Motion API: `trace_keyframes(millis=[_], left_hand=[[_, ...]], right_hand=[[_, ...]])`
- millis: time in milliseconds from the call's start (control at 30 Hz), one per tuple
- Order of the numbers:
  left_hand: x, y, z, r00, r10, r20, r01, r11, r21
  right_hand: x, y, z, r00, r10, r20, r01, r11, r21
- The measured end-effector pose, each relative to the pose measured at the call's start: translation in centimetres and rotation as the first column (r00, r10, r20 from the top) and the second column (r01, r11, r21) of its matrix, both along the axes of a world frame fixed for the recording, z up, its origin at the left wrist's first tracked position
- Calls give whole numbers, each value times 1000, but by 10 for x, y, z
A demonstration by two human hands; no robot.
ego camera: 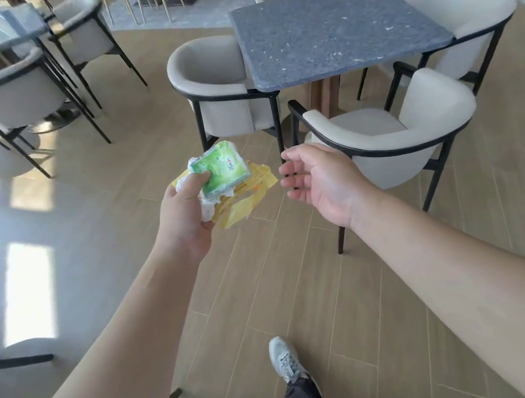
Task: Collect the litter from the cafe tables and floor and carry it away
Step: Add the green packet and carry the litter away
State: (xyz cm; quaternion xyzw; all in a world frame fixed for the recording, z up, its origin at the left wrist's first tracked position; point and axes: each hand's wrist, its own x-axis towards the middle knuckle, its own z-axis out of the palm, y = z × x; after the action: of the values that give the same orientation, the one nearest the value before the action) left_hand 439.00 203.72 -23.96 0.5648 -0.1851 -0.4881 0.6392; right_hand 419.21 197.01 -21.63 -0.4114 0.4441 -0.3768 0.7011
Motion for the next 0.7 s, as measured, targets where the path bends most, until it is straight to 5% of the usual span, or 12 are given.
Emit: trace_keyframes(millis=[400,700], left_hand=[[123,-166,29,996,38,-76,-40,999,-21],[201,-257,45,993,118,-1,-118,991,-59]], right_hand=[[143,-166,20,998,67,12,-67,997,-36],[215,-280,19,987,79,139,-74,996,-42]])
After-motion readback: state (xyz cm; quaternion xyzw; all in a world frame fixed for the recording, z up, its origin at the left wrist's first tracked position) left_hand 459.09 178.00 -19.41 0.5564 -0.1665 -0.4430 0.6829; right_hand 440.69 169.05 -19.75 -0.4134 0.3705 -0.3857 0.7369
